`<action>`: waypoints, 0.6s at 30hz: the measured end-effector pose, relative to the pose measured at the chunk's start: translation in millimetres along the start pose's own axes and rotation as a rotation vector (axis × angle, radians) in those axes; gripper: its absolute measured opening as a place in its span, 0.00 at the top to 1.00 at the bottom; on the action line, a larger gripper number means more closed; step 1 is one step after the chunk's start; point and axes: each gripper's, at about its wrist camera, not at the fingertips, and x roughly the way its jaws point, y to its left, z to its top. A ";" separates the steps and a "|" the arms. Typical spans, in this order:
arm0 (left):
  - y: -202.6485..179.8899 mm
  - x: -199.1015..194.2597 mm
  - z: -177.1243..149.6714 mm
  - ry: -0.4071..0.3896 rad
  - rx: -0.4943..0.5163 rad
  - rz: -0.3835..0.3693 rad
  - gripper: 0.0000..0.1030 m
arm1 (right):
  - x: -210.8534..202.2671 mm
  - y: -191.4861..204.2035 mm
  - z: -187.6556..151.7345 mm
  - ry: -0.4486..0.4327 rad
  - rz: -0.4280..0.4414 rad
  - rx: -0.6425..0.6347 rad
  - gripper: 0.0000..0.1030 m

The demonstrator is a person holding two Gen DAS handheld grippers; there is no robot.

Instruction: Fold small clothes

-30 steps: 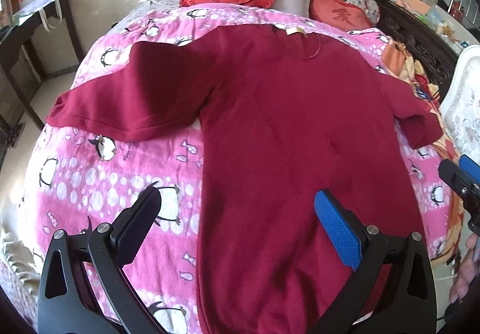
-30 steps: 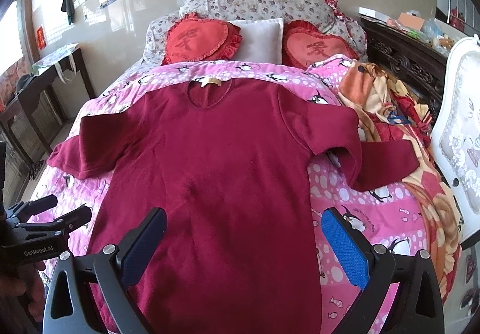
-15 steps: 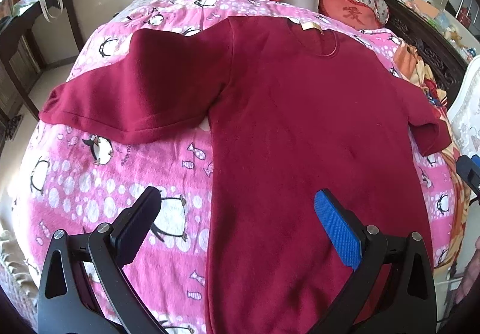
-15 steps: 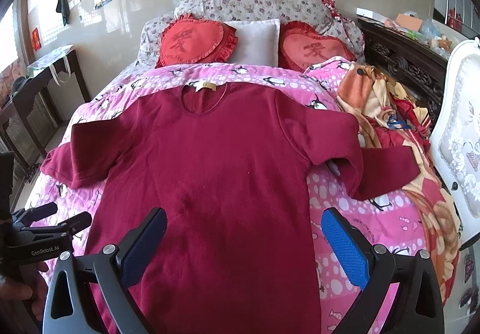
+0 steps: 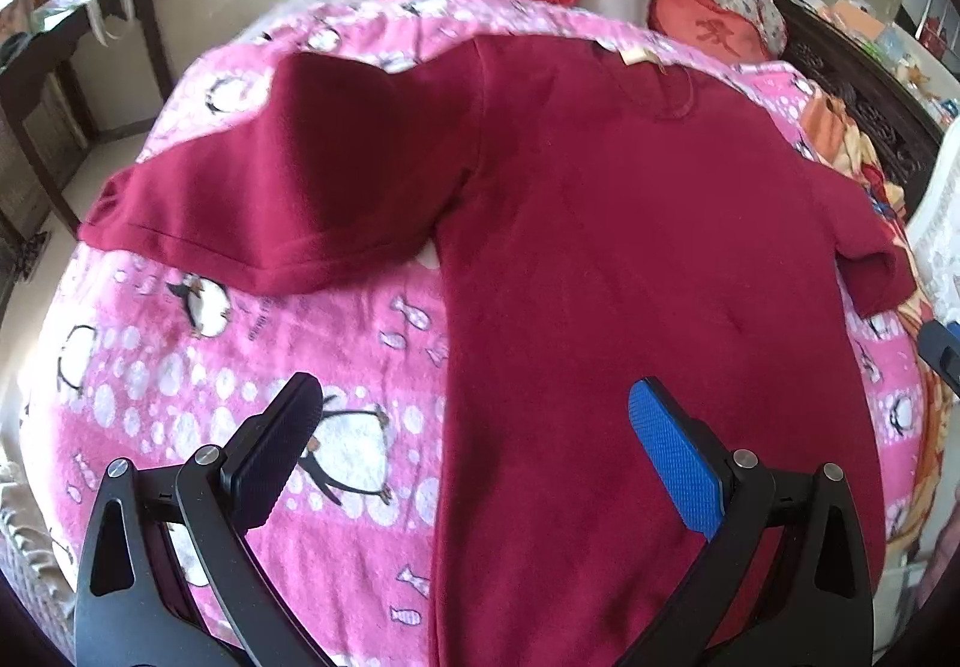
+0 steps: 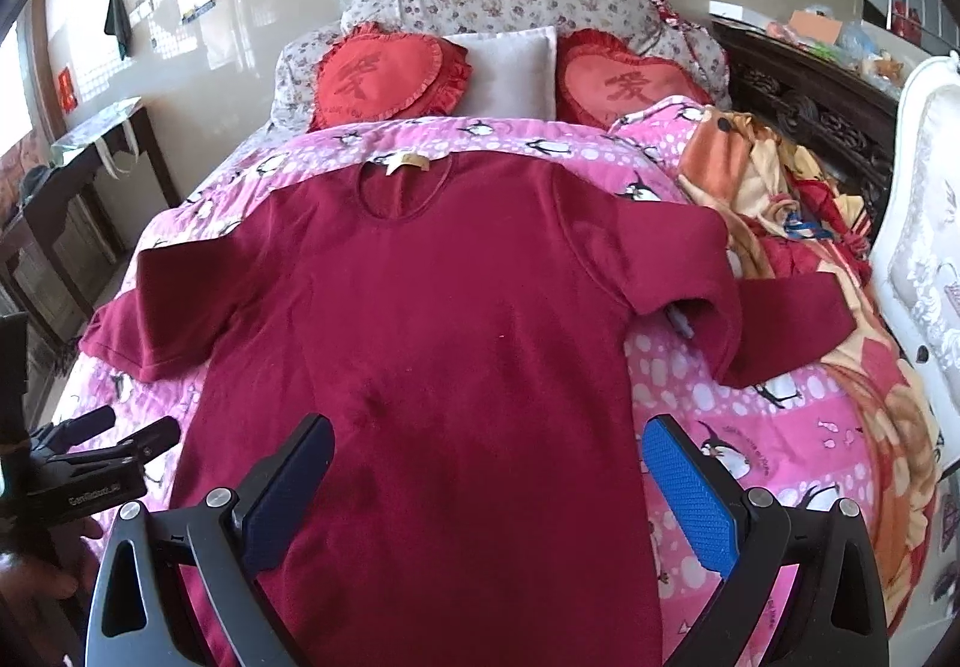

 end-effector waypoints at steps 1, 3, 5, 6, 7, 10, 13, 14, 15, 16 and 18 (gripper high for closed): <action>-0.7 1.7 0.5 0.008 0.010 0.006 0.00 | 1.9 -0.5 -0.2 0.007 0.002 0.002 0.01; -2.3 4.4 0.1 0.014 0.024 0.015 0.00 | 5.9 -0.4 -0.4 0.014 0.003 0.007 0.01; -2.0 8.0 -0.7 0.029 0.022 0.007 0.00 | 9.8 -0.6 -1.0 0.021 -0.003 0.002 0.01; -1.2 9.2 -0.9 0.032 0.017 0.008 0.00 | 12.2 -0.5 -1.2 0.023 -0.009 0.001 0.01; -0.7 10.5 -1.1 0.035 0.013 0.011 0.00 | 15.0 -0.4 -1.2 0.026 -0.010 -0.001 0.01; 0.3 14.5 -1.2 0.048 0.006 0.011 0.00 | 22.9 -1.5 -2.4 0.027 -0.019 -0.006 0.01; 0.5 17.3 -1.0 0.052 0.010 0.015 0.00 | 32.4 -3.2 -2.9 0.027 -0.027 -0.007 0.01; 1.2 18.5 -1.2 0.049 0.010 0.021 0.00 | 35.3 -3.7 -3.3 0.024 -0.030 -0.007 0.01; 2.4 19.7 -1.2 0.045 0.010 0.024 0.00 | 38.0 -4.1 -3.3 0.021 -0.031 -0.008 0.01; 4.0 23.2 -0.7 0.041 0.009 0.027 0.00 | 43.3 -4.1 -2.9 0.016 -0.032 -0.014 0.01; 6.6 33.6 0.6 0.042 0.016 0.035 0.00 | 51.7 -3.1 -1.8 0.001 -0.040 -0.027 0.01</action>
